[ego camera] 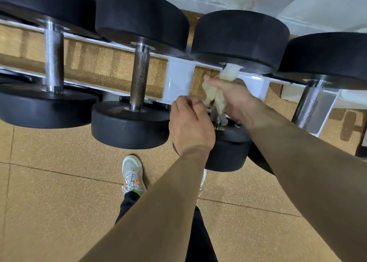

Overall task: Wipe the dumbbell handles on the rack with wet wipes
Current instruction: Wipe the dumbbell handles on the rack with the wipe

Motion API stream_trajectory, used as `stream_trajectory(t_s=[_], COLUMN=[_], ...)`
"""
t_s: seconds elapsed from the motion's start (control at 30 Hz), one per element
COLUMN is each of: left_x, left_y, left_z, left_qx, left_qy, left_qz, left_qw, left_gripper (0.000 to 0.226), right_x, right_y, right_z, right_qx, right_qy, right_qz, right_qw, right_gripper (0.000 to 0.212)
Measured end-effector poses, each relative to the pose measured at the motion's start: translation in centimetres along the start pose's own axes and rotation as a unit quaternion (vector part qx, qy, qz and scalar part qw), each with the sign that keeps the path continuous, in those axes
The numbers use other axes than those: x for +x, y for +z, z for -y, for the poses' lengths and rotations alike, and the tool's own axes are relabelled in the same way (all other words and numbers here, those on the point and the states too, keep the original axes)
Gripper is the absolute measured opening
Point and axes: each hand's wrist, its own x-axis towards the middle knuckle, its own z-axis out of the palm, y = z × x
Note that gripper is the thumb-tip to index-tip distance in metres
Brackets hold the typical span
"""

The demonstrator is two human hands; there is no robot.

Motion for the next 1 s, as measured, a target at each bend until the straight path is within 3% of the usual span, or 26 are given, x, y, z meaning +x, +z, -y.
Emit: stream_trajectory(t_s=[0.07,0.13,0.23,0.3,0.4,0.5,0.67,0.83,0.93,1.0], left_x=[0.0,-0.1,-0.1,-0.2,-0.2,-0.2,-0.2,0.0,-0.1,-0.1], left_y=[0.0,0.0,0.0,-0.1,0.0,-0.1,-0.2,0.0,-0.1,-0.1], left_z=[0.0,0.2,0.2,0.0,0.0,-0.1,-0.4,0.0,-0.1,-0.1], left_qx=[-0.005,-0.008,-0.008,-0.005,-0.002,-0.003,-0.003,-0.016,-0.01,-0.012], left_qy=[-0.004,-0.006,-0.006,-0.002,-0.002,-0.007,-0.003,-0.009,-0.003,-0.004], left_qz=[0.003,0.002,0.006,0.011,0.012,0.008,0.006,-0.005,0.0,0.004], left_qw=[1.0,1.0,1.0,1.0,1.0,1.0,1.0,1.0,1.0,1.0], left_gripper=[0.027,0.027,0.026,0.026,0.025,0.024,0.027,0.038,0.035,0.032], right_x=[0.7,1.3,1.9,1.5,0.4,-1.4,-0.7,0.8,1.8,1.4], right_y=[-0.4,-1.0,-1.1,-0.7,-0.8,-0.7,0.8,2.2,2.2,1.3], right_z=[1.0,1.4,0.9,0.4,-1.5,-2.8,-3.4,-0.7,2.2,2.5], right_qx=[0.091,0.145,0.181,0.19,0.023,-0.192,-0.274,-0.117,0.038,0.079], right_qy=[-0.004,0.04,0.062,0.033,-0.052,-0.012,0.055,0.07,0.028,-0.005], right_qz=[0.079,0.134,0.139,0.114,0.038,0.012,-0.119,-0.145,-0.132,-0.093], right_qw=[0.993,0.979,0.972,0.975,0.998,0.981,0.953,0.98,0.99,0.993], right_gripper=[0.026,0.029,0.02,0.012,0.01,0.025,0.023,0.04,0.025,0.018])
